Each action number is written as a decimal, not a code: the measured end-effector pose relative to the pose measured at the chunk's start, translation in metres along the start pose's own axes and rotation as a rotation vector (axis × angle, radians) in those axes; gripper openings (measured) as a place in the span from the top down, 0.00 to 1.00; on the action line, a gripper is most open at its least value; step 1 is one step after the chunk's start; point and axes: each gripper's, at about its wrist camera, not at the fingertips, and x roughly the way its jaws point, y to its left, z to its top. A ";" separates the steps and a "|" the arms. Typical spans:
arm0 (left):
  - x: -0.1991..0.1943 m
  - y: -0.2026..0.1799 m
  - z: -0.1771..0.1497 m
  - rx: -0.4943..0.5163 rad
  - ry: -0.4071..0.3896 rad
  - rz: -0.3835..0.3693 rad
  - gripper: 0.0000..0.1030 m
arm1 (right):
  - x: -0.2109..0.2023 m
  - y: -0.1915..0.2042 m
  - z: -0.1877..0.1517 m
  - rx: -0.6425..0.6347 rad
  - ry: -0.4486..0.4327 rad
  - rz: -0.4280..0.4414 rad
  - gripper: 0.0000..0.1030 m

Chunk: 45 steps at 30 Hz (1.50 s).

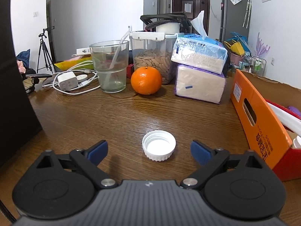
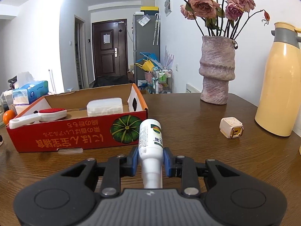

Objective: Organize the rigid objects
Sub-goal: 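Grasp the white spray bottle with the right tool while the left tool grasps the white cap, then carry the white spray bottle and white cap over the cardboard box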

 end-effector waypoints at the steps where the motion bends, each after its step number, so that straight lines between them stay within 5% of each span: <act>1: 0.002 0.000 0.001 -0.002 0.006 -0.003 0.14 | 0.000 0.000 0.000 -0.001 0.001 0.000 0.74; 9: 0.011 -0.002 0.003 0.014 0.034 -0.030 0.60 | 0.000 0.002 -0.001 -0.011 0.003 0.004 0.74; 45: -0.056 0.011 -0.016 -0.053 -0.060 -0.024 0.61 | -0.039 0.006 0.000 0.003 -0.070 0.091 0.74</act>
